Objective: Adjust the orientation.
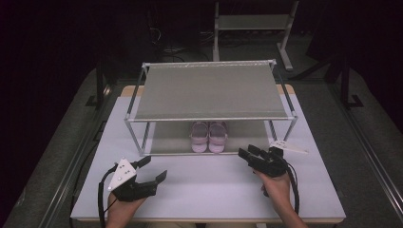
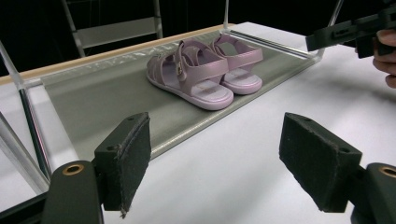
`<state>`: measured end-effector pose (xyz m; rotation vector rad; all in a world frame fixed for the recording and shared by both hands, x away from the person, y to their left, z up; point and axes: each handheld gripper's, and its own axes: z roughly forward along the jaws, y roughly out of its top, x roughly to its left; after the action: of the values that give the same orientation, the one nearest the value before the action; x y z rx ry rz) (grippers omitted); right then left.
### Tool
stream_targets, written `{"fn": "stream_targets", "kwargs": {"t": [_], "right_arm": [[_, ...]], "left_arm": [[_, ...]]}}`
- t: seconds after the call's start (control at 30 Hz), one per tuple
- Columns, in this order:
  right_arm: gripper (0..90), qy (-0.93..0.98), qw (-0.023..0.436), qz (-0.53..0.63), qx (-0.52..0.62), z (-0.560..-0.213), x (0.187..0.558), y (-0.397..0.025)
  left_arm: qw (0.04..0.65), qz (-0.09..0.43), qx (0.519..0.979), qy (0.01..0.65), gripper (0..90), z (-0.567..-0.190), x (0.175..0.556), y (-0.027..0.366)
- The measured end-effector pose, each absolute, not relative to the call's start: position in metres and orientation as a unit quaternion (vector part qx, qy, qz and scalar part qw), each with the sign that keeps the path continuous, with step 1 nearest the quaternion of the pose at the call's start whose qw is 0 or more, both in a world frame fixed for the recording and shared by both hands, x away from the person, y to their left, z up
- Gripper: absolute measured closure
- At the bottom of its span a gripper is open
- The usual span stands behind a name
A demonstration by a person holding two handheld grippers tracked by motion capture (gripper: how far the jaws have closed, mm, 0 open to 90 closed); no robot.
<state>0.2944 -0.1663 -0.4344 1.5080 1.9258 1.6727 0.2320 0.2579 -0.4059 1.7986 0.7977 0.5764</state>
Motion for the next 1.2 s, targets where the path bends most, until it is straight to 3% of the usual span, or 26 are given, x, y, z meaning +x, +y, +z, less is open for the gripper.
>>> {"fn": "stream_targets", "kwargs": {"t": [1.2], "right_arm": [[37.4,0.655,0.068,0.547,0.516,-0.445,0.265,-0.211]], "left_arm": [[0.515,0.237,0.752,0.335,24.9,-0.408,0.233,0.259]]}}
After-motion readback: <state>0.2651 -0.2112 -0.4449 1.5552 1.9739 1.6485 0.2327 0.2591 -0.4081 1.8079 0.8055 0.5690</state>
